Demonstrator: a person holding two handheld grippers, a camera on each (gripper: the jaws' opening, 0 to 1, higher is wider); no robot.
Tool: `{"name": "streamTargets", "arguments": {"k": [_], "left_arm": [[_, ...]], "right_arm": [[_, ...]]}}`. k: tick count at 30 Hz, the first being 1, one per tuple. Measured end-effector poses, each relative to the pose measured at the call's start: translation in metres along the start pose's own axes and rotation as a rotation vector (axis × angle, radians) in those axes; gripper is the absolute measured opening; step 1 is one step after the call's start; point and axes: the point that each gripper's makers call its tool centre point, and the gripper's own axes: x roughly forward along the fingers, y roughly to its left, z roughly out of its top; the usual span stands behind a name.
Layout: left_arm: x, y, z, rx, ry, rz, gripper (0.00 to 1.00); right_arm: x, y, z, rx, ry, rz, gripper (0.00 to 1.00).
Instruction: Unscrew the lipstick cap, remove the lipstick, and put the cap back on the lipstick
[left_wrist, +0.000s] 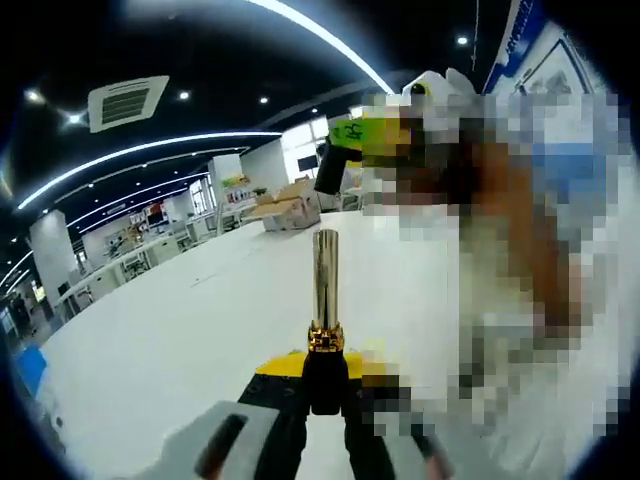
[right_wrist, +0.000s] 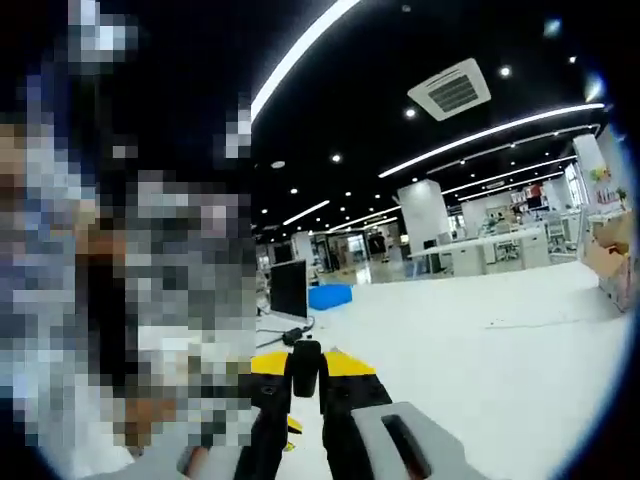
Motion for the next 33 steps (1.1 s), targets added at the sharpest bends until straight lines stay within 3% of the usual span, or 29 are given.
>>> {"name": "streamTargets", "arguments": {"k": [8, 33], "left_arm": [[0.002, 0.006, -0.010, 0.057, 0.058, 0.054, 0.13], [-0.007, 0.015, -0.004, 0.101, 0.056, 0.125, 0.13]], "right_arm": [[0.015, 0.028, -0.014, -0.036, 0.053, 0.051, 0.10], [0.033, 0.024, -0.040, -0.043, 0.111, 0.026, 0.10]]}}
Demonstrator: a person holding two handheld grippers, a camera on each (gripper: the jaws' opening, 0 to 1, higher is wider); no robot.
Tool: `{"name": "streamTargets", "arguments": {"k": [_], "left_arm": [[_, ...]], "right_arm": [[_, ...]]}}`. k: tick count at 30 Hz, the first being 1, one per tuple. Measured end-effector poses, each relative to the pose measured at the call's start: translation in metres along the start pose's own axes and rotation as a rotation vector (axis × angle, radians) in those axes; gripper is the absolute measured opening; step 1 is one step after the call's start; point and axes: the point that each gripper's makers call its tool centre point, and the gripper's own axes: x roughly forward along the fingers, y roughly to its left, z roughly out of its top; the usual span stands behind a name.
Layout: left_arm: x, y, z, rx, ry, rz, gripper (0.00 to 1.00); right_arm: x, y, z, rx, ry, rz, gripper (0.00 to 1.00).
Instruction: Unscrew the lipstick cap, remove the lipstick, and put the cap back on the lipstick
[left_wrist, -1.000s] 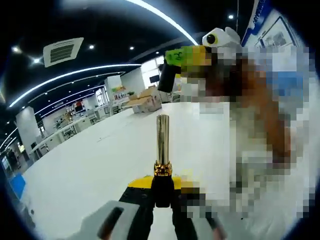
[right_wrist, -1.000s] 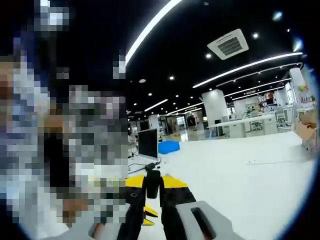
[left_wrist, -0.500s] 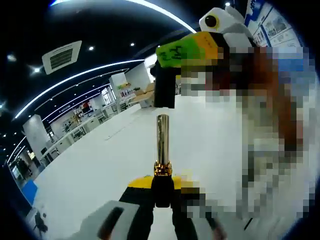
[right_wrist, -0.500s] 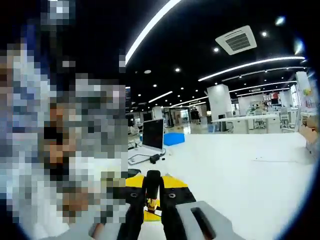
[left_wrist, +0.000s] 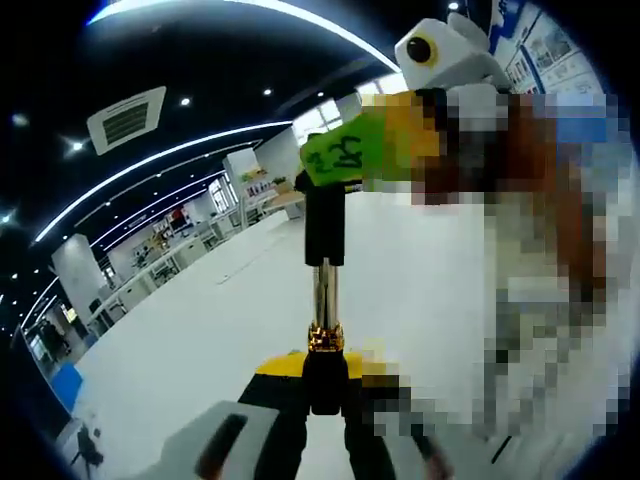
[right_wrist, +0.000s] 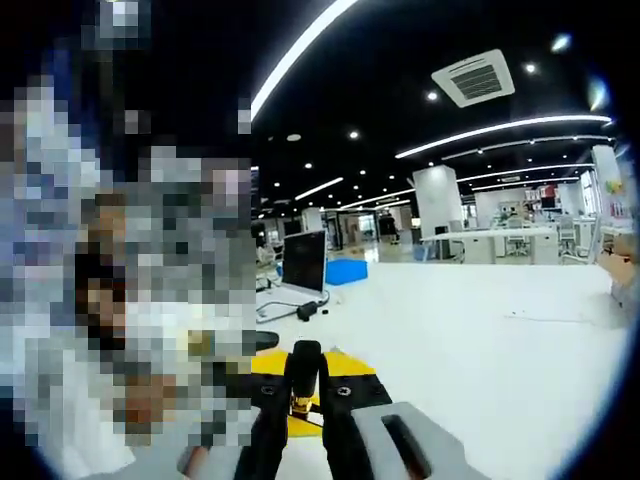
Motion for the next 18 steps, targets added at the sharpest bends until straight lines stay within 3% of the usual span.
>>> {"name": "streamTargets", "arguments": {"k": [18], "left_arm": [[-0.006, 0.002, 0.006, -0.024, -0.026, 0.014, 0.13]], "right_arm": [[0.010, 0.003, -0.011, -0.008, 0.032, 0.005, 0.10]]}}
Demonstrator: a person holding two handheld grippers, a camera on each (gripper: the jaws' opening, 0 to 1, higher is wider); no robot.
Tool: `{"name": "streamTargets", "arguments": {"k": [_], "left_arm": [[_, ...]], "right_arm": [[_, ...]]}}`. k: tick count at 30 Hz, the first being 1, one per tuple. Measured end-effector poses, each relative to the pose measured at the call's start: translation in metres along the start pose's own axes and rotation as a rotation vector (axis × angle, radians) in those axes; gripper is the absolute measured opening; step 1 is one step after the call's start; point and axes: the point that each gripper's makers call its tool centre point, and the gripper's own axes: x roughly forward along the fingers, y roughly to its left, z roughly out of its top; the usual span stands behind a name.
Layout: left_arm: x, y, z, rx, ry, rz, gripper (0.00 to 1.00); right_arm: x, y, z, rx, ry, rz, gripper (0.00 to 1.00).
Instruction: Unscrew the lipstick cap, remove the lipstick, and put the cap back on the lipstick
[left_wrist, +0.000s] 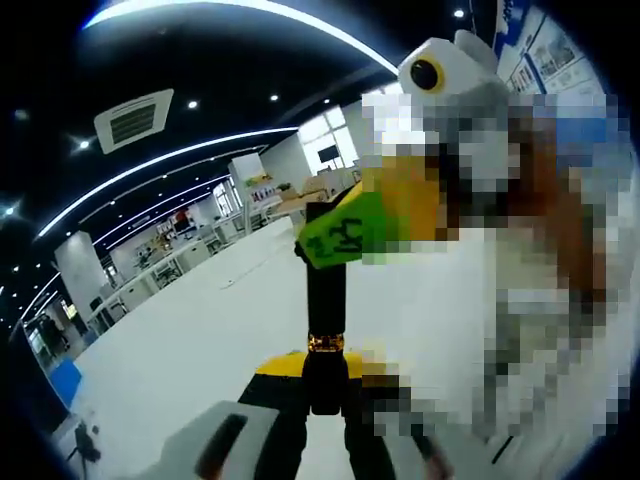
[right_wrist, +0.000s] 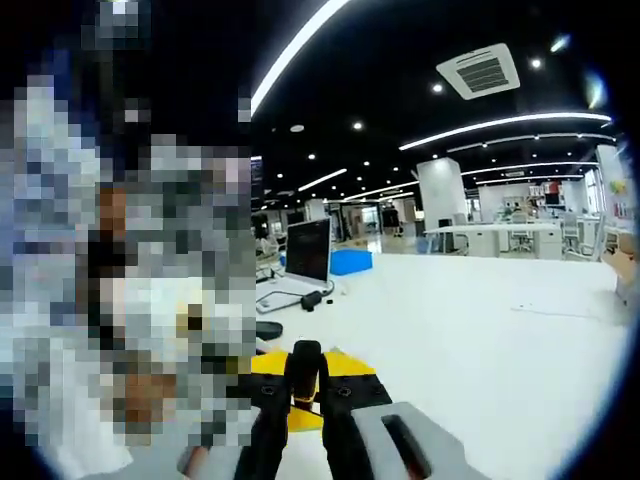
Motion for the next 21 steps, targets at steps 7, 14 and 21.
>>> {"name": "streamTargets", "arguments": {"k": [7, 14, 21], "left_arm": [[-0.0026, 0.0048, 0.0022, -0.006, -0.009, 0.046, 0.13], [-0.0021, 0.0049, 0.0037, -0.033, -0.035, 0.073, 0.13], [-0.0030, 0.0022, 0.0095, -0.087, -0.097, 0.056, 0.12]], "right_arm": [[0.0026, 0.0016, 0.0041, -0.011, -0.031, -0.029, 0.10], [0.0039, -0.0003, 0.0052, -0.029, -0.037, -0.055, 0.09], [0.0033, 0.0005, 0.0090, -0.053, -0.046, -0.084, 0.09]]}}
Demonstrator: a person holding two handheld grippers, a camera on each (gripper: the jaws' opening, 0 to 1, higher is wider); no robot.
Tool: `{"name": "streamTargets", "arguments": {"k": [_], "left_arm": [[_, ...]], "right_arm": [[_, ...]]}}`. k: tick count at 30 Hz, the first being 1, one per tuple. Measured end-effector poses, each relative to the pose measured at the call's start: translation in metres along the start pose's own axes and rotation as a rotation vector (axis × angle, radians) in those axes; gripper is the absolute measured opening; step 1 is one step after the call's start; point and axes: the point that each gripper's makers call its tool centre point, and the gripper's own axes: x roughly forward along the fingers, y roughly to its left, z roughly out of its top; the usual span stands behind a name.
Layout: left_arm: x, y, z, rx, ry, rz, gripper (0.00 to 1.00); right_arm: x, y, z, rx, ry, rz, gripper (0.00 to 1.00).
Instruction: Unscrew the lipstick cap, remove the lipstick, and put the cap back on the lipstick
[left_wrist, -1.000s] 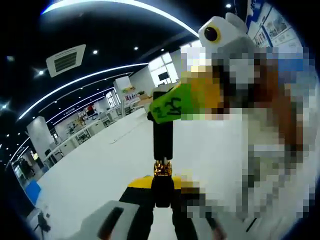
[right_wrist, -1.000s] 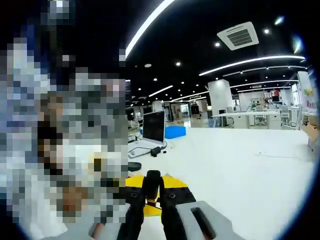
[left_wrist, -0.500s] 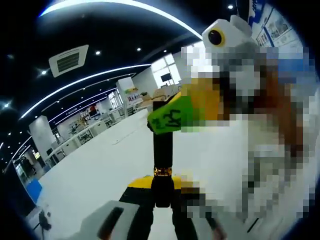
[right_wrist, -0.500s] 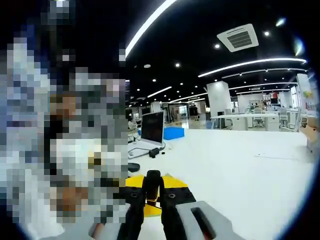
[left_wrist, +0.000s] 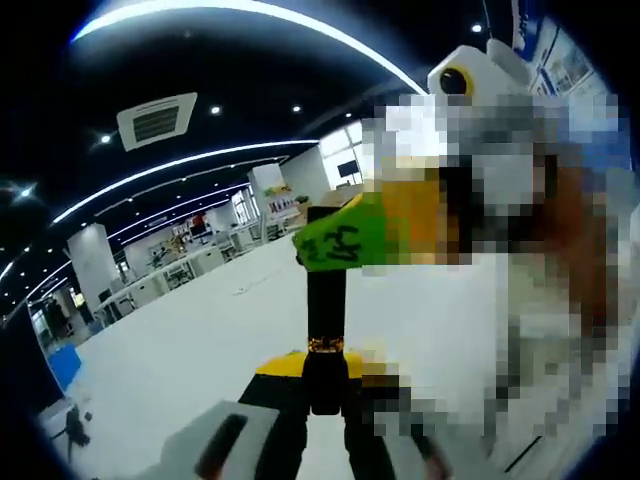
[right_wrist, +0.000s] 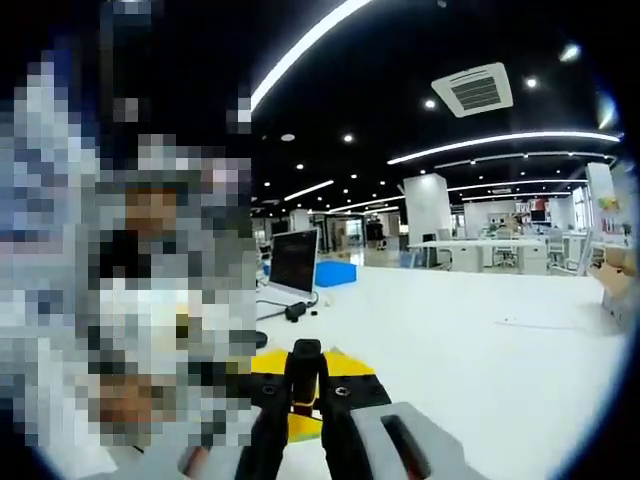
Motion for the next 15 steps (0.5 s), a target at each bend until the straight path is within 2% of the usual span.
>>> {"name": "streamTargets", "arguments": {"k": [7, 8, 12, 15], "left_arm": [[-0.001, -0.003, 0.002, -0.046, -0.018, -0.009, 0.12], [-0.002, -0.004, 0.004, -0.048, -0.026, -0.019, 0.12], [-0.007, -0.005, 0.004, -0.044, -0.024, -0.011, 0.12], [-0.005, -0.002, 0.008, -0.015, -0.030, -0.003, 0.12]], "right_arm": [[0.001, -0.001, 0.001, -0.012, 0.002, -0.029, 0.06], [0.004, 0.001, 0.001, -0.011, 0.001, -0.015, 0.05], [0.003, -0.001, 0.011, -0.009, -0.007, -0.018, 0.06], [0.002, 0.001, 0.016, -0.042, -0.022, -0.006, 0.07]]}}
